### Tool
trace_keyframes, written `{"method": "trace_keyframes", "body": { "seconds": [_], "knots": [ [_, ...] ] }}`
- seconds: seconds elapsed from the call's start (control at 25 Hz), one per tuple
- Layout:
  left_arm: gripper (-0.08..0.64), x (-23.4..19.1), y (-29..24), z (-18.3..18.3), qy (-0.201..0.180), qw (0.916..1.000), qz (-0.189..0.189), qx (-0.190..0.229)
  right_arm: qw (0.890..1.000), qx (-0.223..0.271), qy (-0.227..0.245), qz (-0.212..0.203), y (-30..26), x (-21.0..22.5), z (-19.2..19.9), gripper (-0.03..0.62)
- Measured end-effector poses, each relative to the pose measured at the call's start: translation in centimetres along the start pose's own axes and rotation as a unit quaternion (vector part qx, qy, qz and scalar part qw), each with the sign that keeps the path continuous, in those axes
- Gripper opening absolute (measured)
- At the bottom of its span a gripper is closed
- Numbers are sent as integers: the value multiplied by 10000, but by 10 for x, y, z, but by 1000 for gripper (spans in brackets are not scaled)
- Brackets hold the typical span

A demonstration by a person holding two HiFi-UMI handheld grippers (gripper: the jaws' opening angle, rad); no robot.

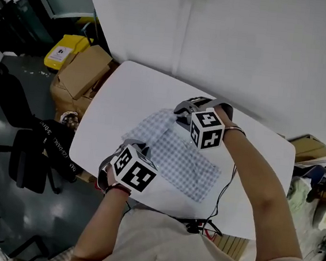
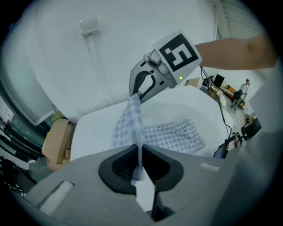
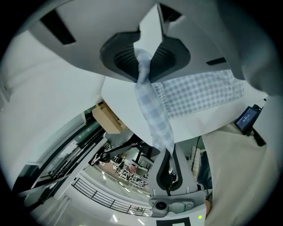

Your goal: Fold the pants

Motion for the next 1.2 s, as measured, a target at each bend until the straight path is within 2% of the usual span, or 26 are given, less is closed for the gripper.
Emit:
{"method": "trace_keyframes", "body": {
  "seconds": [0.2, 0.4, 0.64, 1.0, 1.2],
  "knots": [
    [36, 70, -14, -12, -14, 9986, 527, -18, 9998, -169, -5, -122, 35, -48, 30, 75],
    [37, 124, -26, -18, -81, 9972, 736, -134, 9994, -269, -31, -216, 57, -95, 55, 77],
    [35, 166, -30, -20, -258, 9962, 796, -236, 9994, -284, -73, -202, 73, -134, 69, 77],
    [37, 215, -59, 0, -461, 9926, 921, -636, 9985, -411, 118, -336, 68, -189, 85, 77],
    [37, 222, -39, -6, -754, 9935, 706, -483, 9998, -202, 24, 80, 93, -192, 76, 77]
  ]
}}
Point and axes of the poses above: the fingertips, and each gripper's own axes: y backward along the fingers, x to its right, z out of its underside, the point moved 6 cm from there along y, backward along the fingers, and after that the axes turned 4 degrees about x, right-handed, at the moved point
